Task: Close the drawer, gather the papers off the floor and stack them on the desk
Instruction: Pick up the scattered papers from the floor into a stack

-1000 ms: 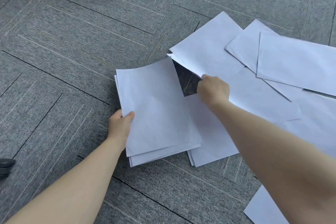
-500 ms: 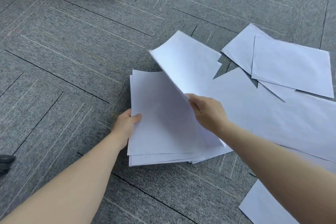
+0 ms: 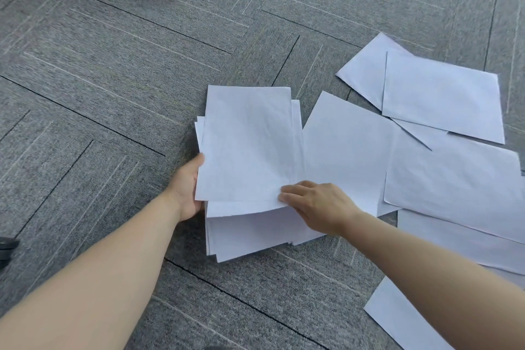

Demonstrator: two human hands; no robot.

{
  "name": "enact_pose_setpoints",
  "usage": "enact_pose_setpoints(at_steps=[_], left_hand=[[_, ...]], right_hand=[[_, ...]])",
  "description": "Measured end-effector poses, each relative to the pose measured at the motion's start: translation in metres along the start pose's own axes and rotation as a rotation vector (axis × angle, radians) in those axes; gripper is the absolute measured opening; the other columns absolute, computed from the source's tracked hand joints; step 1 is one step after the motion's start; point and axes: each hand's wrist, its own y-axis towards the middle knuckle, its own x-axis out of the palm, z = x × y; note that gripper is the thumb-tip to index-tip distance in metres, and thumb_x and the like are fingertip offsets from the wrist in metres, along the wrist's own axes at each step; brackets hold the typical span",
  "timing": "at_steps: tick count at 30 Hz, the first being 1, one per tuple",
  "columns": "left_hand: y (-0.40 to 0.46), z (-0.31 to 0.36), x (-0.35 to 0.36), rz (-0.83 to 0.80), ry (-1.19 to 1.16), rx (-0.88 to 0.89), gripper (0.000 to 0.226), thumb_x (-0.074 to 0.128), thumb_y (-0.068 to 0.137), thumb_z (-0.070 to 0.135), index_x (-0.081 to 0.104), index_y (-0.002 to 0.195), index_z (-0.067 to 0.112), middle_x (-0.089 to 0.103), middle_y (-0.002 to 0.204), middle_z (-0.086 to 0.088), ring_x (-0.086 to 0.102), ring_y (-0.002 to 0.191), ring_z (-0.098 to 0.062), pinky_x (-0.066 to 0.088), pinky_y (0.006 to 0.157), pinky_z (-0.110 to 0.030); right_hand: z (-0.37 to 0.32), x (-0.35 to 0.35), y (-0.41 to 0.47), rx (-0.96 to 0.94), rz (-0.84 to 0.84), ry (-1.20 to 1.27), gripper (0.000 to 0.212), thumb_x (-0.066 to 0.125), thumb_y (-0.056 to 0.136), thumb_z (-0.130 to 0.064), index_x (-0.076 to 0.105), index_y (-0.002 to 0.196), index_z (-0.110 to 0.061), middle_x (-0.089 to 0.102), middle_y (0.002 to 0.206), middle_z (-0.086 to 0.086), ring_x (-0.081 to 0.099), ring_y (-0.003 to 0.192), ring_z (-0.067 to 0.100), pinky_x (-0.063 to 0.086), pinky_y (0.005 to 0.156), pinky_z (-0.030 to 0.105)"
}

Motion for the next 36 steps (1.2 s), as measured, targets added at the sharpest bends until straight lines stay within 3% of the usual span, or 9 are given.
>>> enact_pose_setpoints(at_steps=[2, 7, 12, 16, 21, 25, 29, 33, 36], left_hand=[[-0.001, -0.003, 0.006, 0.028, 0.144, 0.0, 0.024, 0.056, 0.094, 0.03, 0.065, 0.109, 0.014, 0.074, 0.103, -0.008, 0.07, 0.082, -0.024, 0.053, 0.072, -0.036], [-0.003, -0.012, 0.018, 0.154, 0.333, 0.159, 0.039, 0.064, 0.084, -0.004, 0.06, 0.12, 0.01, 0.065, 0.111, -0.01, 0.062, 0.092, -0.025, 0.048, 0.081, -0.033], [-0.005, -0.011, 0.022, 0.163, 0.304, 0.24, 0.034, 0.062, 0.084, -0.008, 0.059, 0.11, 0.014, 0.064, 0.104, -0.009, 0.061, 0.092, -0.025, 0.048, 0.083, -0.034], [-0.001, -0.014, 0.014, 0.161, 0.278, 0.244, 0.031, 0.063, 0.083, -0.008, 0.062, 0.105, 0.013, 0.066, 0.11, -0.014, 0.063, 0.096, -0.029, 0.049, 0.092, -0.041], [-0.001, -0.022, 0.006, 0.126, 0.206, 0.209, 0.032, 0.059, 0.086, -0.008, 0.061, 0.111, 0.012, 0.066, 0.11, -0.012, 0.063, 0.095, -0.029, 0.048, 0.089, -0.041], [-0.006, -0.025, 0.006, 0.057, 0.157, 0.157, 0.032, 0.055, 0.09, -0.005, 0.058, 0.116, 0.014, 0.067, 0.1, -0.006, 0.063, 0.087, -0.024, 0.049, 0.074, -0.037], [-0.006, -0.026, 0.005, 0.047, 0.148, 0.139, 0.033, 0.057, 0.089, -0.005, 0.058, 0.117, 0.011, 0.066, 0.111, -0.013, 0.063, 0.091, -0.028, 0.048, 0.088, -0.044], [-0.005, -0.026, 0.007, 0.054, 0.157, 0.143, 0.034, 0.059, 0.087, -0.006, 0.059, 0.117, 0.01, 0.066, 0.109, -0.014, 0.064, 0.089, -0.027, 0.049, 0.086, -0.043], [-0.006, -0.027, 0.007, 0.056, 0.176, 0.15, 0.033, 0.061, 0.086, -0.004, 0.06, 0.116, 0.01, 0.067, 0.107, -0.013, 0.065, 0.091, -0.028, 0.05, 0.085, -0.042]], right_hand=[[0.0, -0.001, -0.004, -0.006, -0.036, -0.012, 0.032, 0.037, 0.101, -0.032, 0.058, 0.124, -0.025, 0.058, 0.135, -0.008, 0.061, 0.112, 0.023, 0.056, 0.063, 0.037], [-0.001, -0.008, -0.014, 0.135, -0.107, 0.045, 0.061, 0.021, 0.092, -0.062, 0.057, 0.128, -0.03, 0.053, 0.141, -0.011, 0.051, 0.122, 0.019, 0.051, 0.083, 0.037], [0.018, -0.011, -0.022, 0.773, 0.011, 0.105, 0.043, 0.041, 0.097, -0.044, 0.046, 0.133, -0.022, 0.052, 0.128, 0.004, 0.049, 0.118, 0.027, 0.049, 0.08, 0.042], [0.041, -0.021, -0.039, 1.254, -0.087, 0.2, 0.076, 0.05, 0.085, -0.068, 0.034, 0.14, -0.018, 0.043, 0.131, 0.014, 0.046, 0.12, 0.037, 0.045, 0.084, 0.044], [0.045, -0.019, -0.047, 1.445, -0.133, 0.331, 0.105, 0.063, 0.072, -0.073, 0.019, 0.147, -0.015, 0.043, 0.131, 0.02, 0.053, 0.116, 0.04, 0.045, 0.085, 0.042], [0.045, -0.021, -0.035, 1.558, 0.025, 0.688, 0.097, 0.076, 0.074, -0.05, 0.018, 0.146, -0.02, 0.044, 0.133, 0.022, 0.059, 0.105, 0.042, 0.048, 0.082, 0.043], [0.044, -0.017, -0.03, 1.597, 0.271, 0.935, 0.092, 0.075, 0.076, -0.02, 0.017, 0.148, -0.027, 0.052, 0.126, 0.017, 0.062, 0.098, 0.04, 0.056, 0.085, 0.051], [0.045, -0.02, -0.027, 1.528, 0.376, 0.954, 0.033, 0.058, 0.082, -0.005, 0.059, 0.115, -0.005, 0.064, 0.104, 0.015, 0.06, 0.09, 0.031, 0.051, 0.076, 0.036], [0.046, -0.032, -0.03, 1.449, 0.455, 0.822, 0.024, 0.049, 0.087, -0.007, 0.067, 0.102, -0.012, 0.067, 0.103, 0.01, 0.061, 0.095, 0.027, 0.039, 0.073, 0.029]])
